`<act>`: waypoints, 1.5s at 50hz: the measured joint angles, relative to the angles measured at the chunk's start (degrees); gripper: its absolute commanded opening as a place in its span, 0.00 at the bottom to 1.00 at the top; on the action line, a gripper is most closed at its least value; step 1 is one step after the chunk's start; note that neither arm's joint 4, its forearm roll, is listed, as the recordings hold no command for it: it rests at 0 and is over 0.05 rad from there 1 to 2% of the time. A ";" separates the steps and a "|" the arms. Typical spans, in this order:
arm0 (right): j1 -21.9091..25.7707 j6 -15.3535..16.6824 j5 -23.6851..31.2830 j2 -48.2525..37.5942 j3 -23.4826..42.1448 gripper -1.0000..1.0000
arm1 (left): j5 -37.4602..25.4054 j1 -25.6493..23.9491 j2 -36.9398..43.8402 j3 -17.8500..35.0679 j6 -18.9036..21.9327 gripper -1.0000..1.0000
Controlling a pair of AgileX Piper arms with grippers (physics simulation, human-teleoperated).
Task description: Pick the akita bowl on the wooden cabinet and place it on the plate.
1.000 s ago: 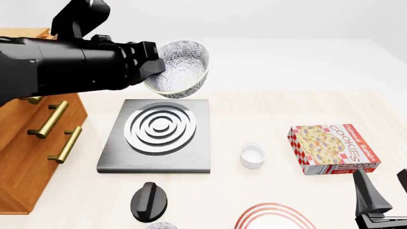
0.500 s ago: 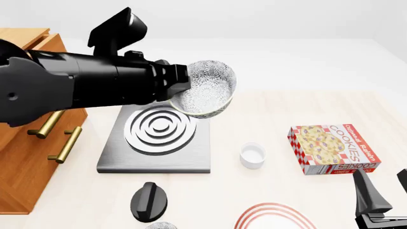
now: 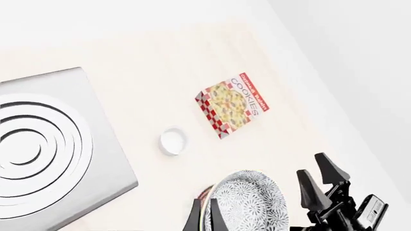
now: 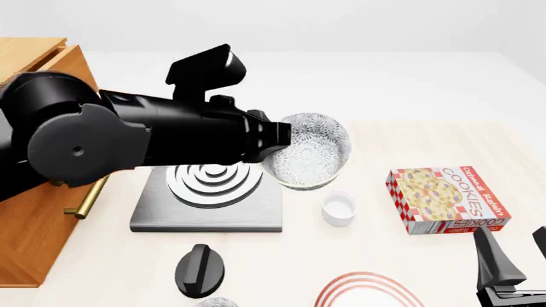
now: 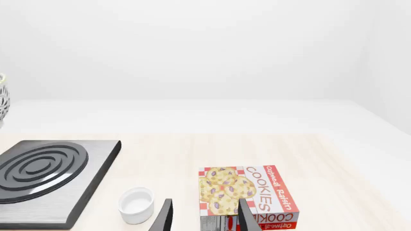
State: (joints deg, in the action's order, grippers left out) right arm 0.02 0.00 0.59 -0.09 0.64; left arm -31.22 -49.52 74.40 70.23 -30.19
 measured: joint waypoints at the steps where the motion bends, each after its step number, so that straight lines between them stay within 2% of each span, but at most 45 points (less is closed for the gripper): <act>1: 0.00 0.00 0.00 0.00 0.00 1.00 | 0.04 -0.20 0.12 -0.03 0.00 0.00; 44: 0.00 0.00 0.00 0.00 0.00 1.00 | 2.61 -7.07 3.38 -2.72 -1.50 0.00; 75: 0.00 0.00 0.00 0.00 0.00 1.00 | 8.15 -7.22 8.62 -6.18 -1.98 0.00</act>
State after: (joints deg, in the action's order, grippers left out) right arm 0.03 -0.01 0.59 -0.09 0.64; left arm -23.07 -56.74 83.02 64.05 -32.17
